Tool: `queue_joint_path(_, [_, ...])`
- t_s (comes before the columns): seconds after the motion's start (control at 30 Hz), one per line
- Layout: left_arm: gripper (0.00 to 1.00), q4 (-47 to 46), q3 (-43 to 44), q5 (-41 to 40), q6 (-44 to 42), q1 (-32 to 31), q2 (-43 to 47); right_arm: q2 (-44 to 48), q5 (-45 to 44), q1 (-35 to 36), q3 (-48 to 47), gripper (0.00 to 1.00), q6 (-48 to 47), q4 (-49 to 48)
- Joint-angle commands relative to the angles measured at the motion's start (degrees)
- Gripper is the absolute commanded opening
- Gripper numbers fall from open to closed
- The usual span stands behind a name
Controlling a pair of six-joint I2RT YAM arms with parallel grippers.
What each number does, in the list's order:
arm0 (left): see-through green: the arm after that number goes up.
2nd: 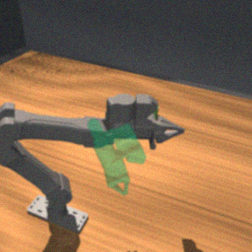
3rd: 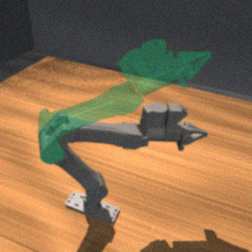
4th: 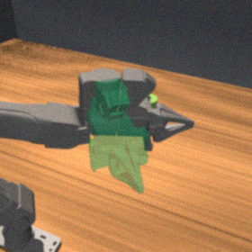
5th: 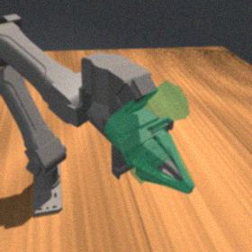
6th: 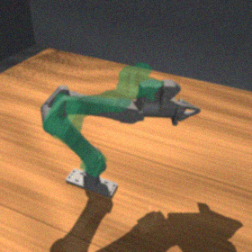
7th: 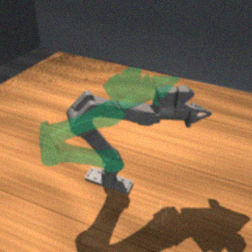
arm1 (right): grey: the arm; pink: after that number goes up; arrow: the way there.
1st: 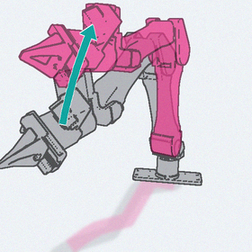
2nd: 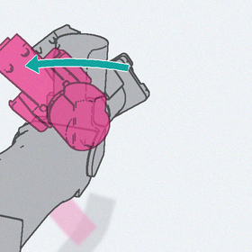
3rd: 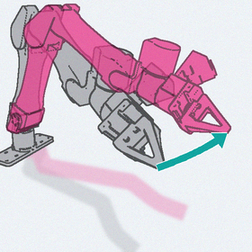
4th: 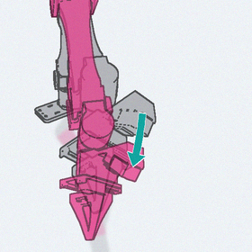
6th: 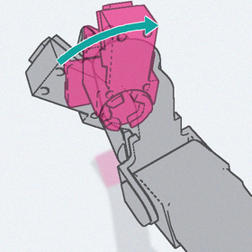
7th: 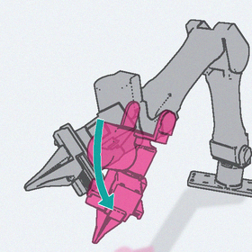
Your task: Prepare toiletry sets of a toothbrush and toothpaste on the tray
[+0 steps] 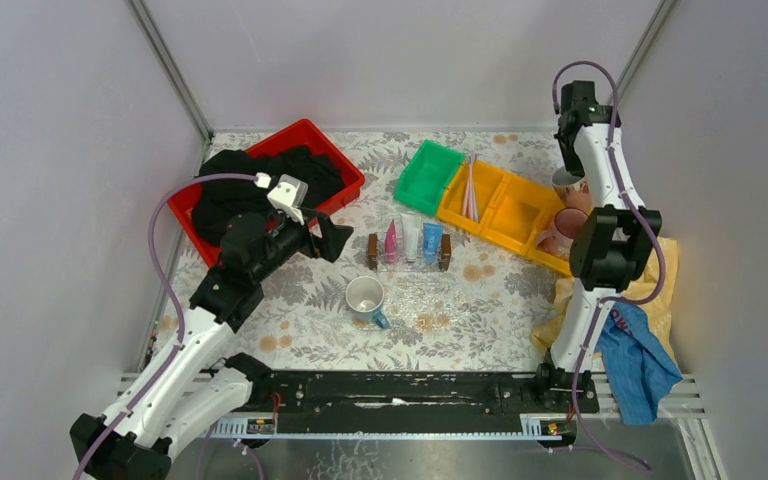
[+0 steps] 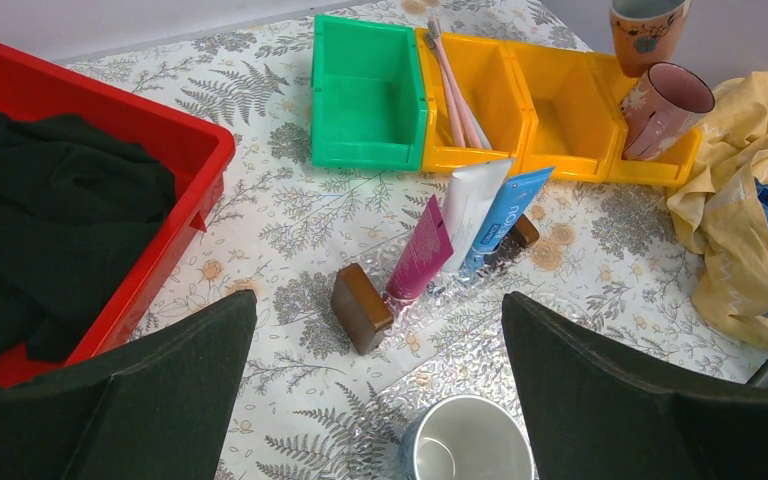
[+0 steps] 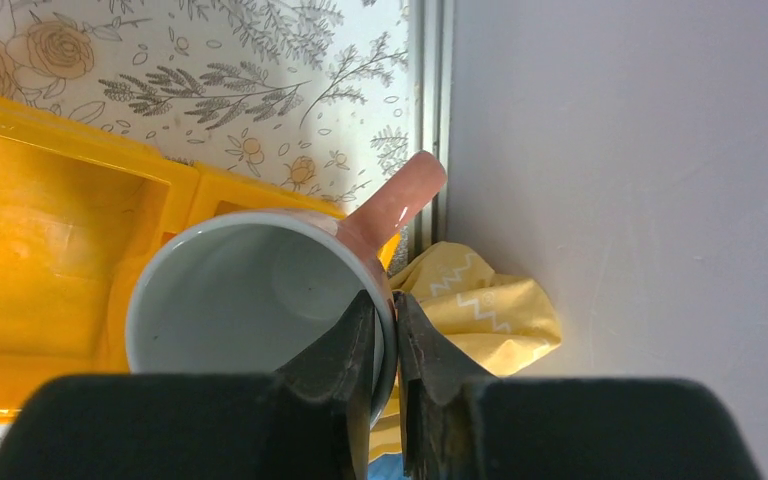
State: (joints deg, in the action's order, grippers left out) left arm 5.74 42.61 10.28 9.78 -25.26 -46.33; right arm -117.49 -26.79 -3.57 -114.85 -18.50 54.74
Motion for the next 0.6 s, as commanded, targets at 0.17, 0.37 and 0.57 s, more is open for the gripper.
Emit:
queue_joint_path(0.17, [1.0,-3.9,-0.7,-0.4,-1.3,0.5,0.2,11.5,0.9,0.6,2.1,0.0,-3.4,-7.8])
queue_joint_path(0.37, [1.0,-4.7,-0.9,-0.3,-1.2,0.5,0.9,17.1,7.5,0.6,3.8,0.0,-3.0,-10.0])
queue_joint_path(0.57, [1.0,-7.0,0.8,3.7,4.5,0.5,2.2,25.1,19.1,0.6,6.0,0.0,-0.6,-10.5])
